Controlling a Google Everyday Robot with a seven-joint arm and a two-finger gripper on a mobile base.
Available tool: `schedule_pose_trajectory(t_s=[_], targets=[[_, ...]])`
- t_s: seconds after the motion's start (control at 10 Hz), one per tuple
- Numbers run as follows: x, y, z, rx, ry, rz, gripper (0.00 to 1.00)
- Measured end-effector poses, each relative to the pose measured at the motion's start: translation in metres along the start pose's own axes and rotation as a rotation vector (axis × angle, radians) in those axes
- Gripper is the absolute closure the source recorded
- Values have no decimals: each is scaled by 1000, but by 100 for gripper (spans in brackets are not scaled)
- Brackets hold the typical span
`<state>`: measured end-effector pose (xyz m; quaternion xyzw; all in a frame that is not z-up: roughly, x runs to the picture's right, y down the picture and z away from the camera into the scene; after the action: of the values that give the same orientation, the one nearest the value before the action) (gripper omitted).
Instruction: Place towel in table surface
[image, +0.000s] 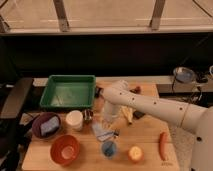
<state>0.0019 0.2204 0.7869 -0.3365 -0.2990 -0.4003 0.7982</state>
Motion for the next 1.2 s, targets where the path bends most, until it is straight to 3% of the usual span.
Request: schedule_pose_trajectory(t_s=[0.2, 0.6, 1.0, 1.2], targets=[[-6, -4, 6, -21, -3, -24, 20], [-13, -4, 4, -54, 15, -53, 20], [-7, 4, 41, -130, -23, -20, 20], [-2, 10, 54, -146, -50, 15, 22]])
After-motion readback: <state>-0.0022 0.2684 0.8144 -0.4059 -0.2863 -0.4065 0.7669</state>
